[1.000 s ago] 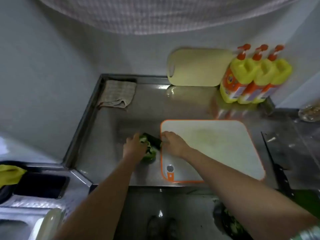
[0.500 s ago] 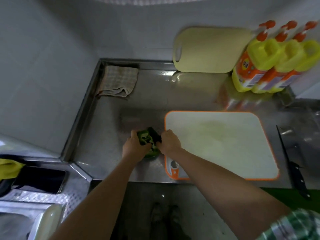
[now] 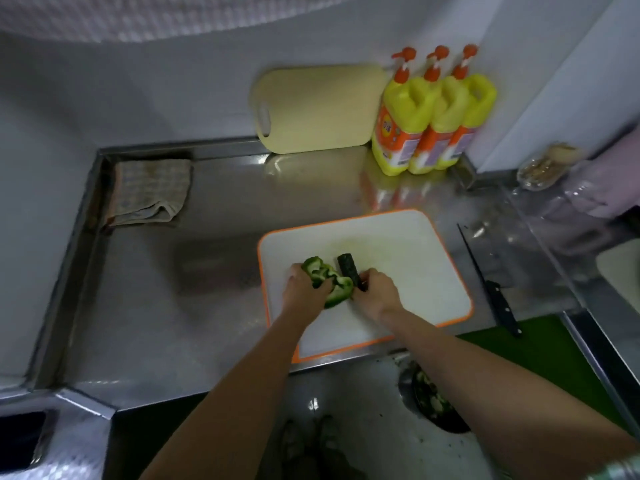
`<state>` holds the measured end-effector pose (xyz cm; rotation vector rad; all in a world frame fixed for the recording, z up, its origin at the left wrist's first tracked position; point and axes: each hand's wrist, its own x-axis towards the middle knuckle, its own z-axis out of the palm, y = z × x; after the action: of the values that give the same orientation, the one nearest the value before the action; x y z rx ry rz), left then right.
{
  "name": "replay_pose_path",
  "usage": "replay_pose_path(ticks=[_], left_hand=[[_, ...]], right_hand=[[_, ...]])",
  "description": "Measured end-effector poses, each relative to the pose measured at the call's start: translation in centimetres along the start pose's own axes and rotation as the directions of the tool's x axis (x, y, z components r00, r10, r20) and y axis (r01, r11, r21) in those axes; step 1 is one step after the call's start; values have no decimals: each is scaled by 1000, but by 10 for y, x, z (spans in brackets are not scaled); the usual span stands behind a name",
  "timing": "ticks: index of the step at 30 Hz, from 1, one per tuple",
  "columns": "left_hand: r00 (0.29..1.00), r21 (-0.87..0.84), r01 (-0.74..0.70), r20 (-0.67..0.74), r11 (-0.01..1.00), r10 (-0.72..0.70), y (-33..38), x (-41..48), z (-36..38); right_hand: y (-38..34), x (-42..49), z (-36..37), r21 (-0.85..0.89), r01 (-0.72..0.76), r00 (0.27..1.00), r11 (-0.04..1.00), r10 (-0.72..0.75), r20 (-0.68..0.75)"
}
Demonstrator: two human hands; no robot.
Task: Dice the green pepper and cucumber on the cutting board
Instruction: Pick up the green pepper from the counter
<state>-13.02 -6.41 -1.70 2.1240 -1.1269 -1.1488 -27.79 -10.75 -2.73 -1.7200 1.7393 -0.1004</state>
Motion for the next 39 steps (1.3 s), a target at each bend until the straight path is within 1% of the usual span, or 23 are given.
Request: replay_pose_path(ticks=[2,5,8,9,10,11,13,14,16,19,20,24,27,33,36,39], left_hand=[[999,11,2,33,1000,-3,2,-1,10],[998,132,-33,59,991,25,-1,-4,10],[997,245,-72,7,967,73,-10,-13,0],[994,284,-101,-17,953,110,-16,-17,-4],[990,339,-127,-11,932,139,-24,-21,-7],[987,415,-154,22,897,159,-31,-26,-10],[980,588,-199,126,784,154,-44,-36,-11],[975,645,-219,163,732,148,-49,-41,-10],[965,720,-261,185,642,185,-55,-47,-8],[933,804,-331,200,494,299,-61,-55,-6],[925,818,-344,210,461,318,-64,-57,-5],[913,833,-357,214,424,348,-71,-61,-7],[913,848,-354,220,396,344,-78,-65,-13],[924,866,-317,189,387,332,-101,-73,-36],[936,879,-299,194,372,294,-109,-75,-47],[941,866,-301,203,399,269,-112,-78,-57]], right_hand=[[14,-1,-3,-18,-24,1000,1000,24,12],[22,-2,-7,-32,-25,999,999,26,41],[24,-4,-10,-44,34,999,998,-34,-6],[25,-6,-10,-79,40,999,996,-41,-18],[25,-7,-9,-128,30,1000,991,-30,-1],[25,-9,-6,-180,11,999,984,-3,42],[26,-12,3,-292,-9,985,956,60,163],[27,-13,6,-336,-3,976,942,76,205],[29,-17,11,-367,18,972,930,70,226],[32,-21,14,-371,31,979,928,46,196],[32,-22,15,-373,30,981,927,44,188],[29,-25,18,-367,26,985,930,38,167],[21,-32,26,-376,31,985,926,37,170],[-1,-50,51,-384,20,985,923,48,165],[-12,-55,64,-383,16,985,924,50,163],[-19,-59,69,-394,26,986,919,42,164]])
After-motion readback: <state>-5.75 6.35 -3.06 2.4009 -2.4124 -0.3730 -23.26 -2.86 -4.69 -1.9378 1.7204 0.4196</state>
